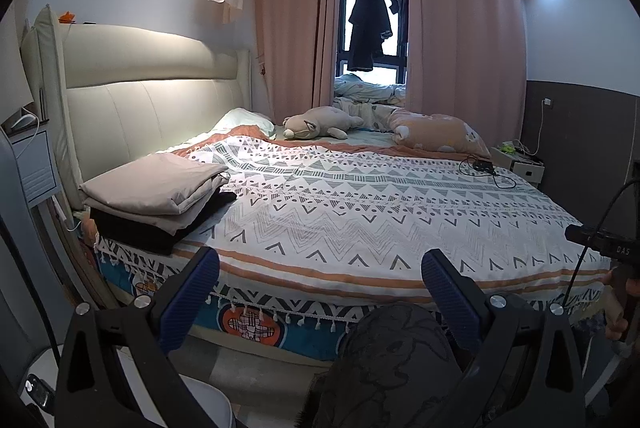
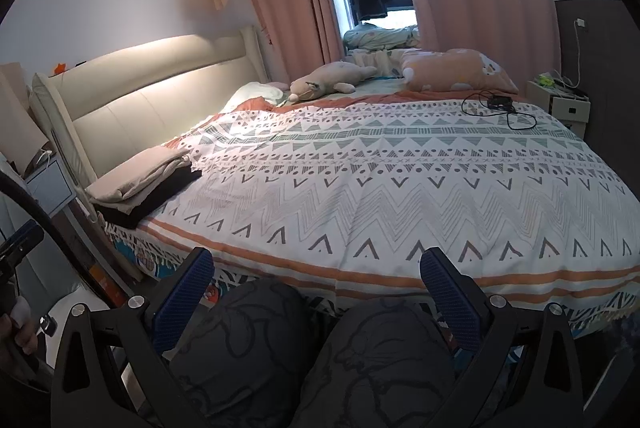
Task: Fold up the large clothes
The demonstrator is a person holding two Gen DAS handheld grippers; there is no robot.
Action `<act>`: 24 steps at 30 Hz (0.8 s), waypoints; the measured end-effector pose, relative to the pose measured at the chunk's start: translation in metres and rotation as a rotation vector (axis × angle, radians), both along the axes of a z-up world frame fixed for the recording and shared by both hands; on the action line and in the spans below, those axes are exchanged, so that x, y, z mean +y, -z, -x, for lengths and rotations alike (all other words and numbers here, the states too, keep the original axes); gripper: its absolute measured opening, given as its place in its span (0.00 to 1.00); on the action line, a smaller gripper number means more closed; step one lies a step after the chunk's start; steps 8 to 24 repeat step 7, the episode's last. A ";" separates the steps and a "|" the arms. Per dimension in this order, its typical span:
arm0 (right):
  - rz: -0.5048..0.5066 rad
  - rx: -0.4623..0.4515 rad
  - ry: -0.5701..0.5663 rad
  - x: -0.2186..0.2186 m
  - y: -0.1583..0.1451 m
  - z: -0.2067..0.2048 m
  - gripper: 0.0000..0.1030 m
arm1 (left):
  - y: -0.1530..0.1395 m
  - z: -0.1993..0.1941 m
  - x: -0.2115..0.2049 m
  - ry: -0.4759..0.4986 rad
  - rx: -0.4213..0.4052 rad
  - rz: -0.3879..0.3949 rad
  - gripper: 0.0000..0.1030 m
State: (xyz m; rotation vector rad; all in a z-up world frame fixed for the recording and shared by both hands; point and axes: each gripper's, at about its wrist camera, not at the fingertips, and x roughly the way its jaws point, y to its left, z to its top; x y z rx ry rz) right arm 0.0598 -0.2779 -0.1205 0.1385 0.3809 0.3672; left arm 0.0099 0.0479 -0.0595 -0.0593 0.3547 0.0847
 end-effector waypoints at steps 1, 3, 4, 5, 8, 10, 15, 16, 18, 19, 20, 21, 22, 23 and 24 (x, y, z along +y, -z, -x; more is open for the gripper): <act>0.003 -0.001 0.000 0.001 0.000 0.001 1.00 | 0.000 0.001 0.001 -0.002 0.000 0.000 1.00; 0.004 -0.001 -0.002 0.001 -0.001 0.001 1.00 | 0.000 0.003 0.001 -0.006 -0.001 -0.004 1.00; 0.000 0.001 -0.006 0.000 -0.002 0.002 1.00 | 0.000 0.004 0.002 -0.006 -0.003 -0.006 1.00; -0.011 0.006 -0.015 -0.001 -0.002 0.001 1.00 | 0.000 0.004 0.002 -0.009 -0.004 -0.009 1.00; -0.045 0.016 -0.034 -0.003 -0.005 0.002 1.00 | -0.001 0.006 0.002 -0.014 -0.006 -0.016 1.00; -0.045 0.016 -0.034 -0.003 -0.005 0.002 1.00 | -0.001 0.006 0.002 -0.014 -0.006 -0.016 1.00; -0.045 0.016 -0.034 -0.003 -0.005 0.002 1.00 | -0.001 0.006 0.002 -0.014 -0.006 -0.016 1.00; -0.045 0.016 -0.034 -0.003 -0.005 0.002 1.00 | -0.001 0.006 0.002 -0.014 -0.006 -0.016 1.00; -0.045 0.016 -0.034 -0.003 -0.005 0.002 1.00 | -0.001 0.006 0.002 -0.014 -0.006 -0.016 1.00; -0.045 0.016 -0.034 -0.003 -0.005 0.002 1.00 | -0.001 0.006 0.002 -0.014 -0.006 -0.016 1.00; -0.045 0.016 -0.034 -0.003 -0.005 0.002 1.00 | -0.001 0.006 0.002 -0.014 -0.006 -0.016 1.00; -0.045 0.016 -0.034 -0.003 -0.005 0.002 1.00 | -0.001 0.006 0.002 -0.014 -0.006 -0.016 1.00; -0.045 0.016 -0.034 -0.003 -0.005 0.002 1.00 | -0.001 0.006 0.002 -0.014 -0.006 -0.016 1.00; -0.045 0.016 -0.034 -0.003 -0.005 0.002 1.00 | -0.001 0.006 0.002 -0.014 -0.006 -0.016 1.00; -0.045 0.016 -0.034 -0.003 -0.005 0.002 1.00 | -0.001 0.006 0.002 -0.014 -0.006 -0.016 1.00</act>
